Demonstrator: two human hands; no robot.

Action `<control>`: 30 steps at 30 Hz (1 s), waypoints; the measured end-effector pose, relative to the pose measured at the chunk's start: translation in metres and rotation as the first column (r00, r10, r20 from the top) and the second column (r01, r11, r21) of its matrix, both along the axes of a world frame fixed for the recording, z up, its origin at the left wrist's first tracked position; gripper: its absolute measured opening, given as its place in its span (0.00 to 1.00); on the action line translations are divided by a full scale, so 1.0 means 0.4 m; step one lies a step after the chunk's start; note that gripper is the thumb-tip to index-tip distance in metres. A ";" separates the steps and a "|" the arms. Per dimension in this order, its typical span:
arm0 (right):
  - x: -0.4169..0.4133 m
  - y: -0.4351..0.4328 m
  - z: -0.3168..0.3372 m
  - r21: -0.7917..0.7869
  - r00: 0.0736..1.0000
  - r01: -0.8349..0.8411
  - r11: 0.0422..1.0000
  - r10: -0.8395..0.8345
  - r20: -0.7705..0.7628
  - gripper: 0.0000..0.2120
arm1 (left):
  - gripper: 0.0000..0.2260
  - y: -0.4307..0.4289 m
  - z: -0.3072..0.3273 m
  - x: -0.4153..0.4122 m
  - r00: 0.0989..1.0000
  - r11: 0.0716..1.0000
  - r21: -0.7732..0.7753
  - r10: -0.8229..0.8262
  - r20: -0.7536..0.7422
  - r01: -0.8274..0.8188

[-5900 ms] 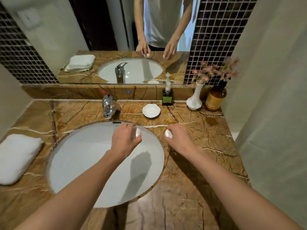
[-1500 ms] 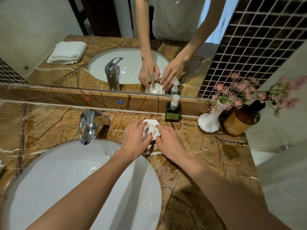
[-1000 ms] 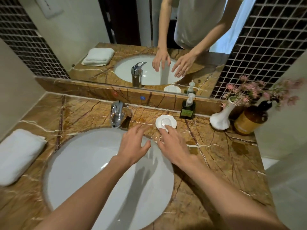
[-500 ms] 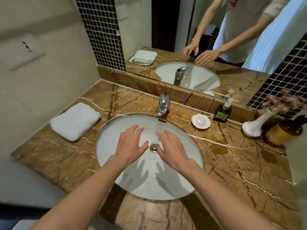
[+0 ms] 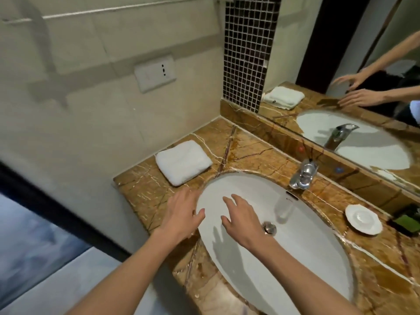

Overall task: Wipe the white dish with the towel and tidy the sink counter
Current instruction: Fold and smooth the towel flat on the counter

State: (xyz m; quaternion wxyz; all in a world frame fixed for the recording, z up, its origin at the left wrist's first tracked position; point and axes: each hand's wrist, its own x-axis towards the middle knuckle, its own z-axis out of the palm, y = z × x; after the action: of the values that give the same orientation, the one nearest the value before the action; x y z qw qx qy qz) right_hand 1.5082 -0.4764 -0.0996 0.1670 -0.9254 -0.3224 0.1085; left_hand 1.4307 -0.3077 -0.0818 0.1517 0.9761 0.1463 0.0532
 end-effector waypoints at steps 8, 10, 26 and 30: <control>0.084 0.106 0.007 -0.013 0.998 -0.058 0.998 0.058 -0.017 0.26 | 0.28 0.095 0.003 0.018 0.984 0.987 -0.021 0.159 -0.085 -0.162; 0.106 0.131 0.008 -0.026 0.997 -0.065 0.998 0.065 -0.033 0.26 | 0.29 0.120 -0.002 0.033 0.980 0.985 -0.020 0.171 -0.101 -0.174; 0.310 0.397 -0.027 -0.107 0.998 -0.026 0.994 0.020 -0.060 0.24 | 0.27 0.409 -0.120 0.294 0.959 0.999 0.045 -0.007 -0.282 0.021; 0.344 0.455 -0.048 -0.103 0.995 0.060 0.993 -0.069 -0.079 0.20 | 0.24 0.453 -0.159 0.362 0.943 0.995 0.066 -0.053 -0.329 0.079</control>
State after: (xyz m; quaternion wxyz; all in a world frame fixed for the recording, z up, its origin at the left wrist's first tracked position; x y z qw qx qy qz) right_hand 1.6459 -0.2946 -0.1189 0.1369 -0.9373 -0.2793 0.1571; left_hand 1.5756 -0.1266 -0.1453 0.0888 0.9809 0.1346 -0.1087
